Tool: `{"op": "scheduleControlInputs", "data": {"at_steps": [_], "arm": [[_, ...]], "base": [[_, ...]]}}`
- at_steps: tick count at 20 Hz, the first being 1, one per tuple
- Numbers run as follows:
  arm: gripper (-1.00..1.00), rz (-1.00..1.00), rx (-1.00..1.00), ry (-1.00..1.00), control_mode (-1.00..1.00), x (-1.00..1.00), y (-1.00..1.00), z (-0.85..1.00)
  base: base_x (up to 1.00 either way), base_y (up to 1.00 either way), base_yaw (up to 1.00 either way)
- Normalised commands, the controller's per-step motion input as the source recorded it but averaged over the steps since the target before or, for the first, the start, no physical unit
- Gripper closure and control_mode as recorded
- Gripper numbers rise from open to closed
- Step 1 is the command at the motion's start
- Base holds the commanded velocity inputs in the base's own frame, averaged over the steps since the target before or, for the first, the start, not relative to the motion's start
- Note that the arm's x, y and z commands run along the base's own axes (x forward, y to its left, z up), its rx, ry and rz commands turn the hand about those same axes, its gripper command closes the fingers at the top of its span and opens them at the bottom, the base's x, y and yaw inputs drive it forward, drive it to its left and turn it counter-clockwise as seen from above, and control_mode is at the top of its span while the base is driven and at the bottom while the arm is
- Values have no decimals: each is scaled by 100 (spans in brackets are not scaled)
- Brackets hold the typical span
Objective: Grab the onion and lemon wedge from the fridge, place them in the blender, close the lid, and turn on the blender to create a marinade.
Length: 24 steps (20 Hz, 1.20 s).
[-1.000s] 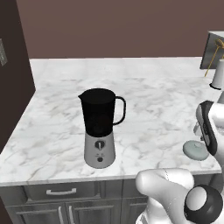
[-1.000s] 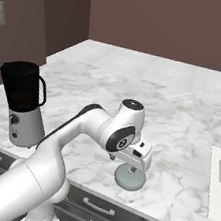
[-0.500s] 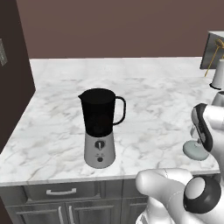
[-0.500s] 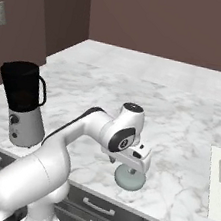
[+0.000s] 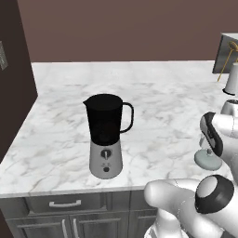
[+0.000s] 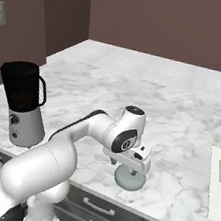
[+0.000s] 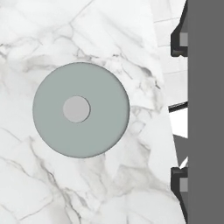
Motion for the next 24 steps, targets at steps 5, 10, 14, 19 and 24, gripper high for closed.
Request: {"op": "scheduleControlInputs", "data": {"at_steps": [5,10,14,19,24], "arm": [[-100,0,2,0,-100,15,-4,-20],[-100,1,4,0,-100,16,-7,-19],[-100,1,4,0,-100,17,-8,-17],[-100,1,3,0,-100,17,-7,-15],[-100,1,3,0,-100,16,-7,-13]], "base": [[0,0,0],[0,0,0],[0,0,0],[0,0,0],[0,0,0]]}}
